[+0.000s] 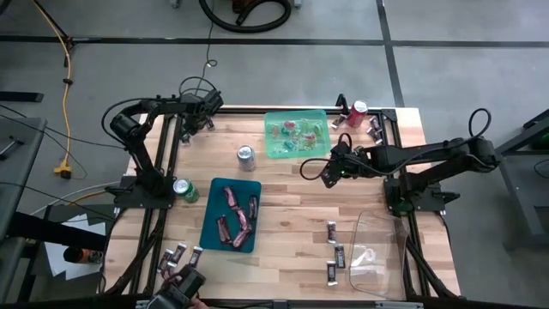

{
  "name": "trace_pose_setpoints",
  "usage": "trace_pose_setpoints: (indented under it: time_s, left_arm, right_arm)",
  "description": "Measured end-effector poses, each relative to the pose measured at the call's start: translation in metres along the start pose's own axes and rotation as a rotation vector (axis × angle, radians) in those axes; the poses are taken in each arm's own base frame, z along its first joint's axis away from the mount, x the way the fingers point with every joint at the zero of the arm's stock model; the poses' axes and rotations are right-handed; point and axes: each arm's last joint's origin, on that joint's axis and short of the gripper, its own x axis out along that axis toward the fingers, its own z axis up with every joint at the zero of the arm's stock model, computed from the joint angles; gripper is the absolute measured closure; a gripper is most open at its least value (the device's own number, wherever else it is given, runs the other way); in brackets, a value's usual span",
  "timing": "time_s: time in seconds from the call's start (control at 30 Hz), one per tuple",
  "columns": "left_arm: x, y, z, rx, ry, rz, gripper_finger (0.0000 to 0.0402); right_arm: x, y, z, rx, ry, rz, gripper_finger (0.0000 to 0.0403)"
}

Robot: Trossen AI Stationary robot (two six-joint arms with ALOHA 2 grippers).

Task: Organize candy in baskets
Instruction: Put the brown chocolate into the blue bin

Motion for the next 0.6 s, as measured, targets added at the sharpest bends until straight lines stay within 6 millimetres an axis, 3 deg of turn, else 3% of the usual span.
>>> trace_pose_setpoints:
  time_s: [0.17, 0.3, 0.47, 0.6]
  left_arm:
    - [-0.013, -0.004, -0.002, 0.008, 0.033, -0.089, 0.0388]
    - [-0.038, -0.012, 0.001, 0.058, 0.001, -0.29, 0.0391]
    - [-0.091, -0.011, 0.004, 0.149, -0.075, -0.577, 0.0399]
    - [-0.145, 0.002, -0.007, 0.347, -0.117, -0.851, 0.0401]
  right_arm:
    - [-0.005, -0.002, 0.001, -0.037, -0.018, 0.01, 0.0185]
    - [-0.02, -0.009, 0.005, -0.045, -0.108, 0.011, 0.0185]
    - [-0.047, -0.023, 0.009, -0.049, -0.228, 0.043, 0.0185]
    - [-0.067, -0.035, 0.01, -0.055, -0.299, 0.091, 0.0185]
